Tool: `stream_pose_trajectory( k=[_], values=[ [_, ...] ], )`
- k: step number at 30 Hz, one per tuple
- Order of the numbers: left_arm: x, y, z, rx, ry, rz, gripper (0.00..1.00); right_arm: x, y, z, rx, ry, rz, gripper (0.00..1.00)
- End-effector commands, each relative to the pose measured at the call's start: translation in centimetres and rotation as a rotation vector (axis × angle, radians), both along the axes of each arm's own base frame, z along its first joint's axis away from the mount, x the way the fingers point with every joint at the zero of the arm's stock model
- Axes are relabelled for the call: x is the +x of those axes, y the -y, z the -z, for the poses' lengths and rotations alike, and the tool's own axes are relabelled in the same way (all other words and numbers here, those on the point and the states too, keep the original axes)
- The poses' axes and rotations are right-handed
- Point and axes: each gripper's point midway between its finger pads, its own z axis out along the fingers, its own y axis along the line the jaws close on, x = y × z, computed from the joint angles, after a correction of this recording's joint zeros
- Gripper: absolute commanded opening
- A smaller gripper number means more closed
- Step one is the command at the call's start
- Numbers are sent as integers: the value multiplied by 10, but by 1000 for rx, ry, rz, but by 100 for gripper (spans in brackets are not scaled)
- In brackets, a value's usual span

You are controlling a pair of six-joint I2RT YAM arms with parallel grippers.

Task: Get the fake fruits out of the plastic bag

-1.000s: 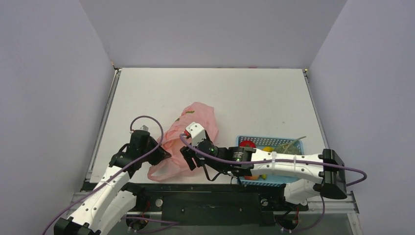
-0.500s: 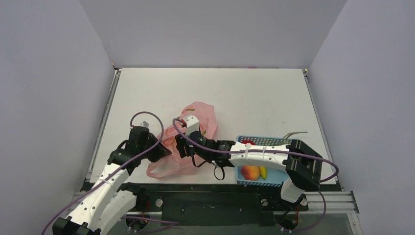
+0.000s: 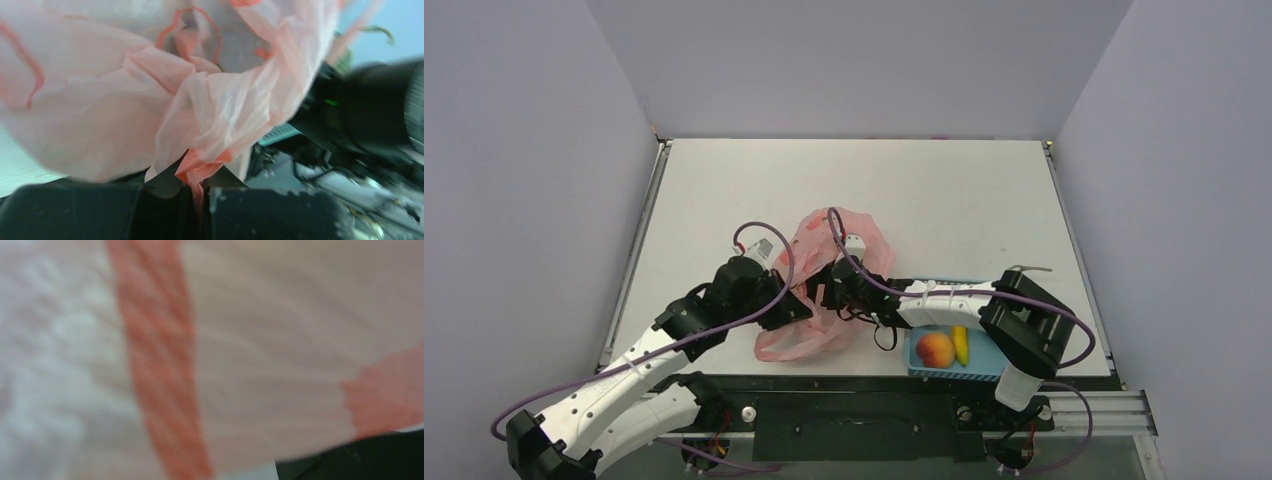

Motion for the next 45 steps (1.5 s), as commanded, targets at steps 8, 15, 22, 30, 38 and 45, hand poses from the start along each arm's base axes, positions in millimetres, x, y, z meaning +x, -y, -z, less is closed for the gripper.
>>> stream_pose_trajectory(
  k=[8, 15, 22, 30, 38, 45],
  values=[
    [-6, -73, 103, 321, -112, -243, 0, 0, -4, 3, 124, -73, 90, 77],
    [-16, -76, 116, 306, -132, -240, 0, 12, 5, 9, 67, -62, 191, 76],
    [-17, -58, 115, 213, -138, -207, 0, 47, 14, -14, 179, 44, 385, 72],
    [-15, -52, 111, 198, -124, -187, 0, 86, 11, -27, 160, 158, 504, 71],
    [-14, -41, 109, 182, -123, -154, 0, 123, 23, -9, -62, 209, 688, 70],
    [-16, -42, 109, 175, -116, -155, 0, 142, 21, 23, -221, 167, 645, 71]
  ],
)
